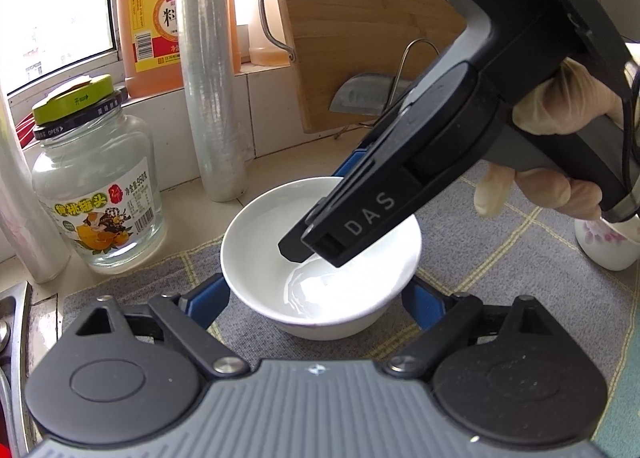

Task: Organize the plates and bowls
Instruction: 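Grip the bowl rim with the right tool while the left tool holds its side, then lift the gripped bowl off the towel with both tools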

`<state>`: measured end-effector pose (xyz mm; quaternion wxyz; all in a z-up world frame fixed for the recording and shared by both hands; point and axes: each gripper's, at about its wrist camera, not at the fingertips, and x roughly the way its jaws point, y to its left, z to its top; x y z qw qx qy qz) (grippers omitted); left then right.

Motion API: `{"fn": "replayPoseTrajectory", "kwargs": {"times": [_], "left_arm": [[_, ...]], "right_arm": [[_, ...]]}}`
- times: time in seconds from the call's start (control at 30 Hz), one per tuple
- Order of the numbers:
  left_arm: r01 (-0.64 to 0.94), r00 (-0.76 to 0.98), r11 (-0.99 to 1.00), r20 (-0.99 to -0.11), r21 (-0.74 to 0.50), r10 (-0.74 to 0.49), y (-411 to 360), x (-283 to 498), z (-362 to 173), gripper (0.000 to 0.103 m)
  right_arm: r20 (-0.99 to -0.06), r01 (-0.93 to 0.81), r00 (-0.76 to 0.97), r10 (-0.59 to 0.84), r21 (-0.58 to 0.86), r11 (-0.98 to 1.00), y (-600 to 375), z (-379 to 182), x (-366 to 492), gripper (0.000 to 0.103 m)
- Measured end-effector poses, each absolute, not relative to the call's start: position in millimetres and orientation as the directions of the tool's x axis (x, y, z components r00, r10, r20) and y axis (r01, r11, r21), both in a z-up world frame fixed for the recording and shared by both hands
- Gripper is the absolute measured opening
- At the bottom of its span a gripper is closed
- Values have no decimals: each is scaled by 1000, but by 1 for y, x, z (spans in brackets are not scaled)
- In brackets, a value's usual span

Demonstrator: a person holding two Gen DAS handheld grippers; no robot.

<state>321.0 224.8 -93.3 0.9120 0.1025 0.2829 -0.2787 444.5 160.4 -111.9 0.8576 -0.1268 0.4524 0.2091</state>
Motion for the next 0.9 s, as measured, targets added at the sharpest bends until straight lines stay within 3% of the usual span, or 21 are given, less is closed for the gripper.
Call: {"fn": "replayPoseTrajectory", "kwargs": {"times": [0.9], "left_arm": [[596,626,802,-605,-36,-492,218,314,-88,92]], "right_arm": [[-829,-484,507,237,-47,874,151,-108,424,58]]}}
